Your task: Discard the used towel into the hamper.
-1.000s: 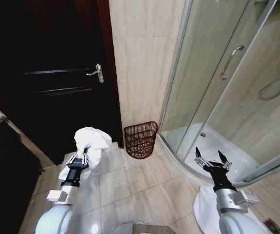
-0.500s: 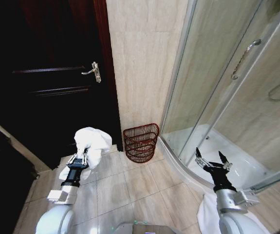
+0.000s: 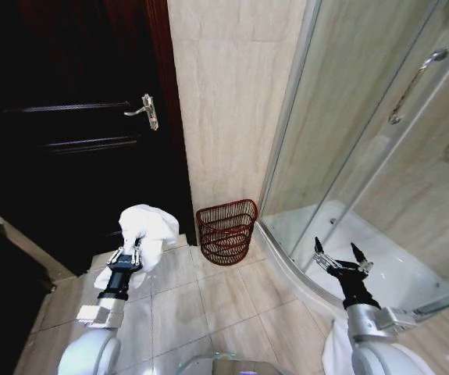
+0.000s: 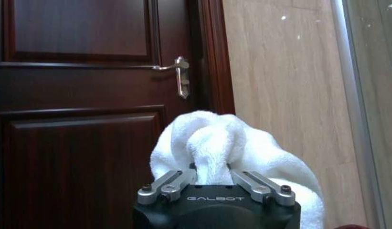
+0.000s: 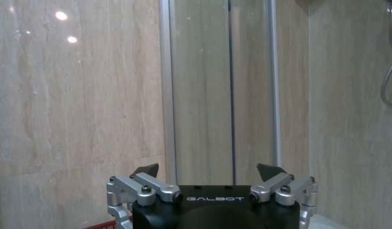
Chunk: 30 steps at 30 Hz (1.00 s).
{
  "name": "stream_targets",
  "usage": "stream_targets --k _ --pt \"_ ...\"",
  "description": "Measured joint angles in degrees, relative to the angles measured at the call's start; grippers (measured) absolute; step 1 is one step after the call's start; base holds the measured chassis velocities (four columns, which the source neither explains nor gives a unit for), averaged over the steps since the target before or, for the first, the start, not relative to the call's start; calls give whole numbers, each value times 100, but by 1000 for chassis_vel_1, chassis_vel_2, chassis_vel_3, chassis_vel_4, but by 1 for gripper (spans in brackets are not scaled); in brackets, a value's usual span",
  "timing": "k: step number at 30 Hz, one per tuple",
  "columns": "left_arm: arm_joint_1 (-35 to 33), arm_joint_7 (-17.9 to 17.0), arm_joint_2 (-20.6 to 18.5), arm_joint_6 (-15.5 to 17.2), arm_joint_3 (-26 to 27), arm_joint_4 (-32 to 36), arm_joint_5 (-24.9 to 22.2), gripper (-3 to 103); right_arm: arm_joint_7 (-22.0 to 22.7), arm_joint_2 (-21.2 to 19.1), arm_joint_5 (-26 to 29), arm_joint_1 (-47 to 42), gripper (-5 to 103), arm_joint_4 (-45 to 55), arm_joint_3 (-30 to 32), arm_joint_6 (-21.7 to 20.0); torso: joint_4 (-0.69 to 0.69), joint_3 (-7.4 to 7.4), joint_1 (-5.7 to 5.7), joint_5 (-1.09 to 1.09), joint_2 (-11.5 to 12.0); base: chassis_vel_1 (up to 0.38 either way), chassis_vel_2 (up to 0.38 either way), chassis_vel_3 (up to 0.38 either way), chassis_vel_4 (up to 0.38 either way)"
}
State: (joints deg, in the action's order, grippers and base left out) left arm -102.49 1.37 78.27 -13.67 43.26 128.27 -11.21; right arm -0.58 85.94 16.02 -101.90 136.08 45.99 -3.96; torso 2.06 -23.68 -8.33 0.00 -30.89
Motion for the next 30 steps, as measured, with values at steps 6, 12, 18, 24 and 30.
stream_targets --k 6,12,18,24,30 --pt "-1 0 8 0 1 0 7 10 3 -9 10 11 100 -10 6 8 1 97 59 0 154 -63 56 52 -64" --pt "-12 0 19 0 1 3 16 10 6 -7 13 9 100 -12 8 15 1 164 104 0 265 -65 61 74 -80" --pt "-19 0 26 -11 -2 -6 22 10 7 -3 24 -9 100 -24 14 18 0 261 158 0 419 -71 68 64 -72" --pt "3 0 18 -16 -20 -52 32 10 100 6 36 2 100 -24 -28 41 1 332 199 0 533 -57 63 66 -65" --pt "114 291 -175 -263 -189 -134 -71 10 221 17 27 109 100 -51 -52 50 2 377 229 0 605 0 0 0 0"
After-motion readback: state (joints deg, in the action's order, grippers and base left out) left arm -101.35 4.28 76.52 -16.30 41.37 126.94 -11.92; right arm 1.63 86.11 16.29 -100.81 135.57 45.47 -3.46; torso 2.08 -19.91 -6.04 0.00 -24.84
